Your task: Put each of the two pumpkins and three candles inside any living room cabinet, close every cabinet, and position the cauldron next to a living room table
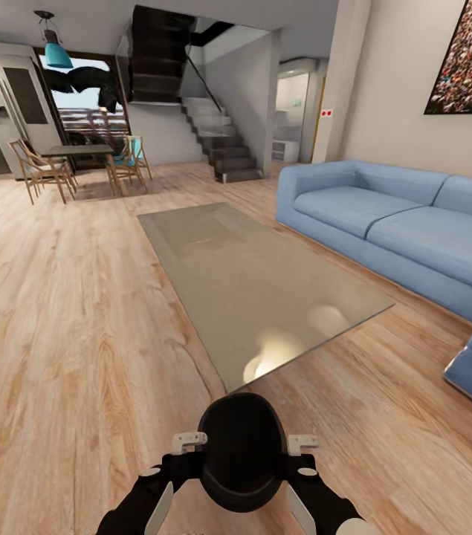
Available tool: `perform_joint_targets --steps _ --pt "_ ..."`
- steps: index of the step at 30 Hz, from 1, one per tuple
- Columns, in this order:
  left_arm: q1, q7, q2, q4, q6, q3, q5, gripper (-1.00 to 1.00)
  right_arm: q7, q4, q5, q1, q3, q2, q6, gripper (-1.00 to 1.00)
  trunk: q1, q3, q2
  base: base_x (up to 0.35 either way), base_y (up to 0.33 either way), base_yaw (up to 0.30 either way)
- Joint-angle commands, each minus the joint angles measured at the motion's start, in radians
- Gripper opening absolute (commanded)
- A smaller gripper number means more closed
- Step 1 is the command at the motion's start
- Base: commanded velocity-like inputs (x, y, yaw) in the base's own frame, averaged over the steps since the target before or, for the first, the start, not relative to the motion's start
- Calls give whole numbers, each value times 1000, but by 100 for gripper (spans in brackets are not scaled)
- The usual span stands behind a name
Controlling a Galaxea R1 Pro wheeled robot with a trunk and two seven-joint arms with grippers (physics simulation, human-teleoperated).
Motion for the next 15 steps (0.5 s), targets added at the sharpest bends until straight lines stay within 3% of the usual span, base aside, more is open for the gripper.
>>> perform_joint_targets --steps 1,10,15 --pt "0 -11 -2 -1 7 1 13 -100 48 -3 -9 0 14 1 6 -100 0 -1 0 0 0 100" --pt "0 -12 -2 -1 7 1 13 -100 48 -4 -9 0 13 1 6 -100 0 -1 0 6 0 15" --pt "0 -11 -2 -1 7 1 13 -100 48 -3 -9 0 13 1 6 -100 0 -1 0 120 0 0"
